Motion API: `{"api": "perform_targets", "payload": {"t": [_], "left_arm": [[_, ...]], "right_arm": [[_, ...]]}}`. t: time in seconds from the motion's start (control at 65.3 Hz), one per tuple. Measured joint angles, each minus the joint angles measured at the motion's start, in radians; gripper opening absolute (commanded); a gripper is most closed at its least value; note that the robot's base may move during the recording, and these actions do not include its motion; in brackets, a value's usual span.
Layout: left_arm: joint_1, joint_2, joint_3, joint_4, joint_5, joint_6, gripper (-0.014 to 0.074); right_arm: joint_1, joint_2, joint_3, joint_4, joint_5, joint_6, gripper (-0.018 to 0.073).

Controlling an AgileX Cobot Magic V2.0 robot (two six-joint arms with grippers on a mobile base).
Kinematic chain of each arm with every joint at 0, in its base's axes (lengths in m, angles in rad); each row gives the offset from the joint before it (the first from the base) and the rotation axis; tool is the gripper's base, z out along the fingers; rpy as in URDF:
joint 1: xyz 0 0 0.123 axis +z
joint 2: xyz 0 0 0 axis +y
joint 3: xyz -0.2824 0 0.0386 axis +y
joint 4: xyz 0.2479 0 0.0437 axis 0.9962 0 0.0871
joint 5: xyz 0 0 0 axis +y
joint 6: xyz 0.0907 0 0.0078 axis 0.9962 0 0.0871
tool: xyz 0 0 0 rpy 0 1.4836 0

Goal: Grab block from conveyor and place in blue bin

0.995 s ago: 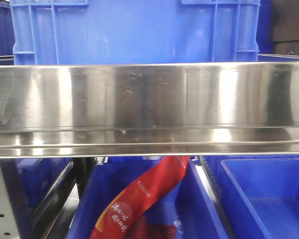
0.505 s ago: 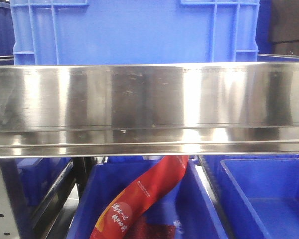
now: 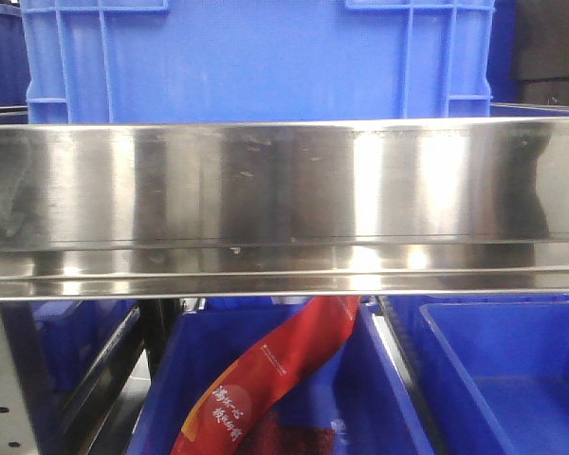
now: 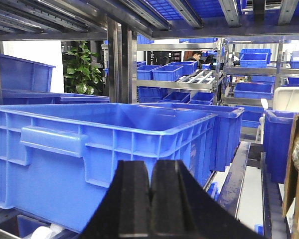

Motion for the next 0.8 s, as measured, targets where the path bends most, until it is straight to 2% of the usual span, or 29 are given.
{"api": "perform_targets", "payload": {"t": [0.122,0.23,0.352,0.551,0.628,0.796], "left_arm": [[0.000,0.000,0.000,0.000,0.000,0.000,-0.0111],[0.000,-0.002,0.000,0.000,0.000,0.000,-0.0111],[0.000,-0.002,0.000,0.000,0.000,0.000,-0.0111],[0.000,-0.002,0.002,0.000,0.000,0.000,-0.0111],[0.000,-0.002,0.002,0.000,0.000,0.000,-0.0111],[0.000,-0.002,0.002,0.000,0.000,0.000,-0.0111]], "right_arm": [[-0.019,0.000,0.001,0.000,-0.024,0.000,-0.0161],[-0.063,0.000,0.004,0.000,-0.140,0.000,-0.0161],[-0.069,-0.001,0.004,0.000,-0.253,0.000,-0.0161],[-0.083,-0.001,0.005,0.000,-0.286,0.000,-0.0161],[-0.126,-0.005,0.015,0.000,-0.291,0.000,-0.0161],[-0.277,-0.056,0.098,0.000,-0.297,0.000,-0.0161]]}}
